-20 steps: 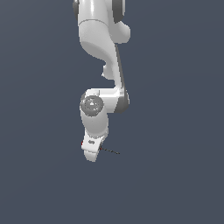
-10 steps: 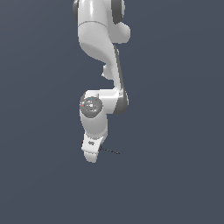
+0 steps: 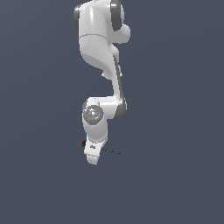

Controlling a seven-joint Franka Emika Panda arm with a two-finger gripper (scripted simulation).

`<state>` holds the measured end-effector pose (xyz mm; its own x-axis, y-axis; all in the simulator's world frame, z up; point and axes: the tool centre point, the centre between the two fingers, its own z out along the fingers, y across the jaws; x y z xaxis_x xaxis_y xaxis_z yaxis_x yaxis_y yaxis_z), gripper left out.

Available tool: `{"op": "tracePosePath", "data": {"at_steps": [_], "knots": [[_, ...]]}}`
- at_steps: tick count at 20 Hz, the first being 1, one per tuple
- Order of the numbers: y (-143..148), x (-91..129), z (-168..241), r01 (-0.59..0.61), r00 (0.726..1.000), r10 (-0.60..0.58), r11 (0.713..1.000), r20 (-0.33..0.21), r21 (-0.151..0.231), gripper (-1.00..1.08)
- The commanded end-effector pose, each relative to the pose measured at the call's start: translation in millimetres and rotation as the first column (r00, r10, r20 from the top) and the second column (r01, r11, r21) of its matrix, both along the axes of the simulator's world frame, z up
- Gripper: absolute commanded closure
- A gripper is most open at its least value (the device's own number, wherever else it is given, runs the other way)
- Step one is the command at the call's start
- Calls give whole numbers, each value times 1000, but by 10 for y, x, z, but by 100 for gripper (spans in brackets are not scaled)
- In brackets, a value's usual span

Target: Pick up the object and move it to a goal position.

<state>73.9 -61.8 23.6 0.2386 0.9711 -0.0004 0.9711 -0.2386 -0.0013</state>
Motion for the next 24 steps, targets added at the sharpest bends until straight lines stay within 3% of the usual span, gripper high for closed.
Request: {"op": "tracePosePath", "data": {"at_steps": [1, 5, 6, 24], "knots": [[-3, 4, -76, 0, 1000, 0, 1000, 1, 0, -92], [-3, 16, -89, 0, 1000, 0, 1000, 1, 0, -92], [-3, 16, -89, 0, 1000, 0, 1000, 1, 0, 108], [114, -36, 32, 0, 1000, 0, 1000, 1, 0, 108]]}}
